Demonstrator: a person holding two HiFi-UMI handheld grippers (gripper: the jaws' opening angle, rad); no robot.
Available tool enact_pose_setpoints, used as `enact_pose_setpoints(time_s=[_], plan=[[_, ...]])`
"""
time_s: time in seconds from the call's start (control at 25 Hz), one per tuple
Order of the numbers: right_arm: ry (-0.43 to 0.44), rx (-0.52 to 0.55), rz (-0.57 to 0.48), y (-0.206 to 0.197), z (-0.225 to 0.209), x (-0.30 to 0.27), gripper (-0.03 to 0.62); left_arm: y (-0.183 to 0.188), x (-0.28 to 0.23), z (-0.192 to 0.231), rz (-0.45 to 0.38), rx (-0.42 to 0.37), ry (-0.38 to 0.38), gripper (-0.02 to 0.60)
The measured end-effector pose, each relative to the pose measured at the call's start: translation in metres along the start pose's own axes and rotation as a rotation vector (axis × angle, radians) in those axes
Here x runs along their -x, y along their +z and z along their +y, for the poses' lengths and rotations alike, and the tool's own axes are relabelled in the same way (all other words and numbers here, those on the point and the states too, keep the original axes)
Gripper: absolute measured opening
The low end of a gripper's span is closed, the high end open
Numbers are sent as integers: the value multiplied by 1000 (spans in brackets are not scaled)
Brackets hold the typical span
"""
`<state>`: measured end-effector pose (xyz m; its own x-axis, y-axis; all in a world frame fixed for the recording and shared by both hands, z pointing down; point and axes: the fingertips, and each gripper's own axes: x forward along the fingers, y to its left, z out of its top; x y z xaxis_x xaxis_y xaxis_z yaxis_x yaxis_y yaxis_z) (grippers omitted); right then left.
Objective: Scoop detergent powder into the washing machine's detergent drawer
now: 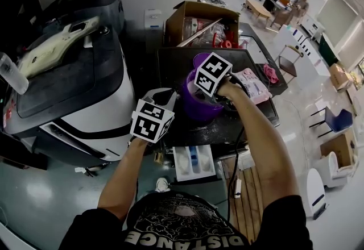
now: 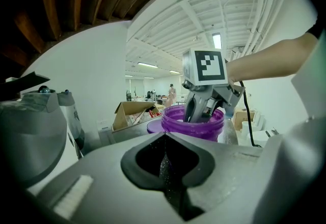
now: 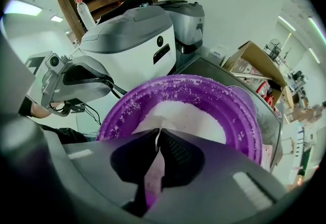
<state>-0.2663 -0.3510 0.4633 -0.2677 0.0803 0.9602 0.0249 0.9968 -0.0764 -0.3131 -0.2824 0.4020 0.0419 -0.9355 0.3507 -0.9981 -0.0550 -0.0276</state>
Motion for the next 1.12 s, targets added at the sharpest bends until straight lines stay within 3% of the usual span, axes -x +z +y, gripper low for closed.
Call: enact_pose_setpoints(time_s=[0.88, 1.12], plan=[[157, -171, -70, 10, 11, 5, 37, -5, 0, -4, 8, 1, -1, 5], [222, -236, -136, 17, 12, 14, 37, -5, -2, -7, 8, 5, -4, 5]])
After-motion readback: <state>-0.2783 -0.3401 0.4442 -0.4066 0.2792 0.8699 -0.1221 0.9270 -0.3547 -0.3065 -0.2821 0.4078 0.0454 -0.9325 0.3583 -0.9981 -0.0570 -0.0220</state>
